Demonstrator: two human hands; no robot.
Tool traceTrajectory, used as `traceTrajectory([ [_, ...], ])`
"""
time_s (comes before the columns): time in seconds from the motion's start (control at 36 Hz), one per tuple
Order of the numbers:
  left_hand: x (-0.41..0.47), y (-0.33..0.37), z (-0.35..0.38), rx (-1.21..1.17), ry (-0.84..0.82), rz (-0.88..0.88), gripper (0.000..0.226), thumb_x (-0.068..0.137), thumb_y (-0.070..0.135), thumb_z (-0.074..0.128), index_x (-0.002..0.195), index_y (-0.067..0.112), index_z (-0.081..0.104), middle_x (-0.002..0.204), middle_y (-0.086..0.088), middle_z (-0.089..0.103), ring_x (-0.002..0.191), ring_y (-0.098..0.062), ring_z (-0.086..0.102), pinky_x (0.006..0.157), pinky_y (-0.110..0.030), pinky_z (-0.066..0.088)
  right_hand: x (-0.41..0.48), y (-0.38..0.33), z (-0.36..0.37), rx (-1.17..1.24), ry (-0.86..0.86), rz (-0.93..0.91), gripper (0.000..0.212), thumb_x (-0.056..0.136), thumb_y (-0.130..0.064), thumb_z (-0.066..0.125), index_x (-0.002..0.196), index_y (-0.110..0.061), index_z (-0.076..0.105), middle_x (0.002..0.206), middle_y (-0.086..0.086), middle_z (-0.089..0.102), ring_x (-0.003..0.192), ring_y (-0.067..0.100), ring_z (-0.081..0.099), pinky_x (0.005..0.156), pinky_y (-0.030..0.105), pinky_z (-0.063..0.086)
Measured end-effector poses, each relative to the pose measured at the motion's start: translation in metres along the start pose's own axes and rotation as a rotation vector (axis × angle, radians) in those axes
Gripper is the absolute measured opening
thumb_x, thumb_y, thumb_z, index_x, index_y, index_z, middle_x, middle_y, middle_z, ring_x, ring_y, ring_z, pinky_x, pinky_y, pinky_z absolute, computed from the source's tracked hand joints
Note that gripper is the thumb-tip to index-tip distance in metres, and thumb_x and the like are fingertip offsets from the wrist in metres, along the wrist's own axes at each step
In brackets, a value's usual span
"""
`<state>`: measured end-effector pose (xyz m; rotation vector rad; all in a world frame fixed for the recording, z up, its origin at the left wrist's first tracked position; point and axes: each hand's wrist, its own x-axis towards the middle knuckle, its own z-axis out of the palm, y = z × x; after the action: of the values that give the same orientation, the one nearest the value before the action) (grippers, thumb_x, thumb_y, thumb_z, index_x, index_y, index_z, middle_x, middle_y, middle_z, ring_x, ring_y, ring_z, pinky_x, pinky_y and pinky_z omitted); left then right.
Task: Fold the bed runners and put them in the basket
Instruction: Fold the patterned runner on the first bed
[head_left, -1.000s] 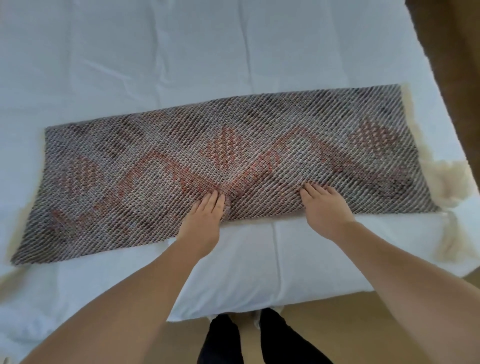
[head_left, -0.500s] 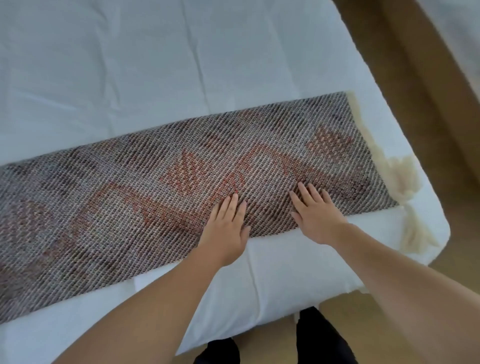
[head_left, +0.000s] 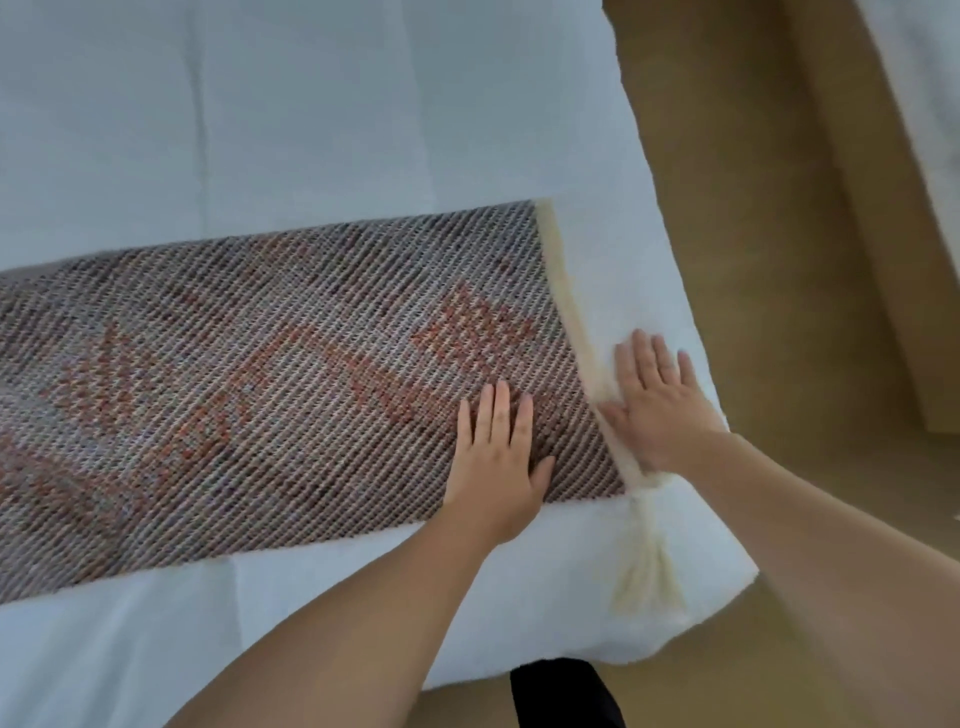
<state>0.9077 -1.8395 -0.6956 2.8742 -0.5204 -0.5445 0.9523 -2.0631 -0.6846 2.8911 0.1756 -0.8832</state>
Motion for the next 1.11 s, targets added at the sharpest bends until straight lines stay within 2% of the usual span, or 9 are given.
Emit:
traceTrajectory([
  [0.14,0.038,0.062,-0.002,0.0,-0.003,0.072,0.061,0.094,0.046,0.015,0.149,0.024,0.001,0.157,-0.019,-0.001,0.143,-0.034,-0.007,0.112,-0.056,-0.01,0.031,0.042,-0.034,0.057,0.042,-0.087,0.066,0.1,-0.043,0.015,0.151,-0.008,-0.009,0.16,0.014,-0.007,0.147,0.028,-0.008,0.118,0.043,-0.005],
  [0.22,0.051,0.074,-0.003,0.029,-0.036,0.08,0.056,0.092,0.048,0.014,0.147,0.034,0.013,0.156,-0.017,-0.007,0.14,-0.037,-0.01,0.105,-0.063,-0.013,0.058,0.04,-0.069,0.221,0.153,-0.194,0.059,0.102,-0.031,0.028,0.152,-0.008,0.006,0.158,0.014,0.018,0.145,0.029,0.014,0.117,0.041,0.014],
  [0.36,0.062,0.076,-0.016,-0.005,-0.119,0.051,0.048,0.091,0.051,0.023,0.131,0.031,0.041,0.155,-0.014,-0.015,0.141,-0.034,-0.014,0.103,-0.068,-0.007,0.101,0.011,-0.118,0.454,0.225,-0.228,0.056,0.101,-0.026,0.037,0.151,-0.015,0.015,0.146,0.013,0.038,0.126,0.034,0.043,0.094,0.043,0.039],
  [0.53,0.058,0.067,-0.041,-0.108,-0.151,0.037,0.036,0.096,0.044,0.029,0.11,0.02,0.051,0.157,-0.014,-0.009,0.142,-0.029,-0.002,0.109,-0.061,0.009,0.138,-0.018,-0.149,0.592,0.205,-0.153,0.066,0.095,-0.026,0.05,0.151,-0.018,0.014,0.148,0.013,0.036,0.13,0.035,0.041,0.099,0.044,0.038],
  [0.61,0.05,0.062,-0.057,-0.173,-0.14,-0.025,0.04,0.096,0.046,0.031,0.109,0.016,0.054,0.155,-0.018,0.009,0.137,-0.032,0.018,0.109,-0.05,0.022,0.149,-0.031,-0.16,0.568,0.15,-0.133,0.059,0.091,-0.021,0.054,0.144,-0.014,0.028,0.138,0.016,0.046,0.123,0.036,0.045,0.092,0.042,0.042],
  [0.72,0.046,0.062,-0.076,-0.24,-0.197,-0.205,0.032,0.094,0.035,0.042,0.108,0.009,0.055,0.117,-0.014,0.045,0.102,-0.033,0.051,0.082,-0.043,0.045,0.153,-0.049,-0.176,0.547,0.154,-0.011,0.026,0.087,-0.007,0.053,0.113,-0.004,0.059,0.114,0.013,0.061,0.106,0.031,0.057,0.078,0.031,0.045],
  [0.81,0.043,0.064,-0.088,-0.235,-0.239,-0.253,0.021,0.093,0.014,0.047,0.112,0.007,0.054,0.112,-0.014,0.053,0.099,-0.032,0.058,0.075,-0.039,0.048,0.144,-0.057,-0.189,0.548,0.156,0.002,0.015,0.088,-0.007,0.05,0.1,-0.006,0.06,0.099,0.008,0.058,0.09,0.025,0.055,0.07,0.029,0.041],
  [1.0,0.0,0.053,-0.129,-0.411,-0.209,-0.245,0.018,0.088,-0.002,0.043,0.094,0.015,0.042,0.107,-0.01,0.04,0.075,-0.028,0.048,0.064,-0.038,0.041,0.104,-0.062,-0.242,0.542,0.196,-0.053,0.008,0.086,-0.004,0.048,0.087,-0.007,0.055,0.087,0.007,0.054,0.081,0.026,0.054,0.056,0.027,0.036],
  [1.11,-0.04,0.022,-0.158,-0.443,-0.167,-0.303,0.032,0.091,0.004,0.04,0.119,0.018,0.049,0.116,-0.004,0.037,0.085,-0.026,0.052,0.071,-0.034,0.044,0.072,-0.079,-0.276,0.538,0.216,-0.059,0.01,0.084,-0.003,0.048,0.081,-0.01,0.054,0.083,0.006,0.055,0.076,0.026,0.055,0.051,0.026,0.034],
])
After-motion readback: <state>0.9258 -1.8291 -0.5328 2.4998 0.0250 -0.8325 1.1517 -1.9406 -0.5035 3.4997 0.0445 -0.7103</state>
